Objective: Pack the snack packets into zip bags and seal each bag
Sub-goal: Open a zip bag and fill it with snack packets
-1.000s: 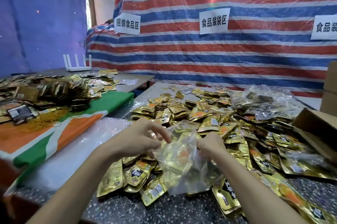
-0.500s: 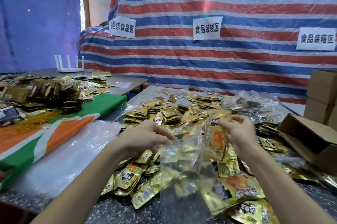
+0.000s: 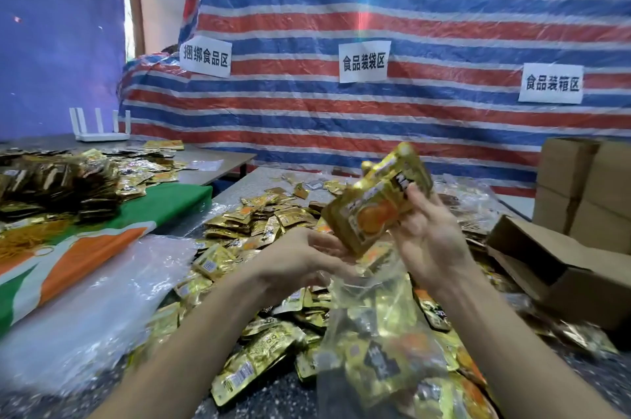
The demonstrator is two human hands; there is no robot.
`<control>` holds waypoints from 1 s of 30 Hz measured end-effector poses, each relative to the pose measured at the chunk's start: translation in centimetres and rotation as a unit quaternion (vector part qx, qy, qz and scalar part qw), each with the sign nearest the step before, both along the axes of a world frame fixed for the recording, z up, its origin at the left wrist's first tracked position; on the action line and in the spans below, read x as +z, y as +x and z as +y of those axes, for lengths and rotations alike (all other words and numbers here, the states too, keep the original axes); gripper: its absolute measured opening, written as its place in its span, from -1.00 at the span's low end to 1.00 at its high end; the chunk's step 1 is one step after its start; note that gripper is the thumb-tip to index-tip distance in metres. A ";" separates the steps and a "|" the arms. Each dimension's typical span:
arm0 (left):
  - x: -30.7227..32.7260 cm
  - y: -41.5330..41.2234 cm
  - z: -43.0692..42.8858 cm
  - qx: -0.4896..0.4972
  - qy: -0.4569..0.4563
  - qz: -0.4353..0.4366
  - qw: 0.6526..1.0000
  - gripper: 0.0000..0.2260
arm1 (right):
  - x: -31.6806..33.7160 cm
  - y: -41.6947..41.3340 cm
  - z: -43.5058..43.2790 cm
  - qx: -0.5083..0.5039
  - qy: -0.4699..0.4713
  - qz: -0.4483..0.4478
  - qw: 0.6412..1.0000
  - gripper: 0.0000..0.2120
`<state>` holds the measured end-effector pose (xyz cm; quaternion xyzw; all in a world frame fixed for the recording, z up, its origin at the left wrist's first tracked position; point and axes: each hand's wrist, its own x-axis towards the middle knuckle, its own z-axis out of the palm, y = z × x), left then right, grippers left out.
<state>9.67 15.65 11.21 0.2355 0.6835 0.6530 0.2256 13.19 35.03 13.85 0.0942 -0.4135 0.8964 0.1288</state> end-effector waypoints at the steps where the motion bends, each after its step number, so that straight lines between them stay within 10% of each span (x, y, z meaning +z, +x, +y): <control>1: 0.1 -0.1 -0.1 -0.005 0.035 -0.027 0.999 -0.66 | -0.6 0.1 0.1 0.011 0.019 -0.009 1.000 -0.59; 12: 0.1 -0.8 -1.2 -0.006 0.161 -0.099 0.982 -0.56 | -2.7 0.7 2.0 0.043 0.256 -0.029 0.965 -0.66; 22: 2.4 0.4 -0.8 0.112 -0.038 0.086 0.989 -0.65 | 1.0 1.7 2.6 0.040 0.525 -0.029 0.850 -0.66; 30: 3.4 0.8 -0.7 0.158 -0.055 0.129 0.978 -0.64 | 0.0 0.5 3.0 -0.028 0.364 -0.028 0.930 -0.67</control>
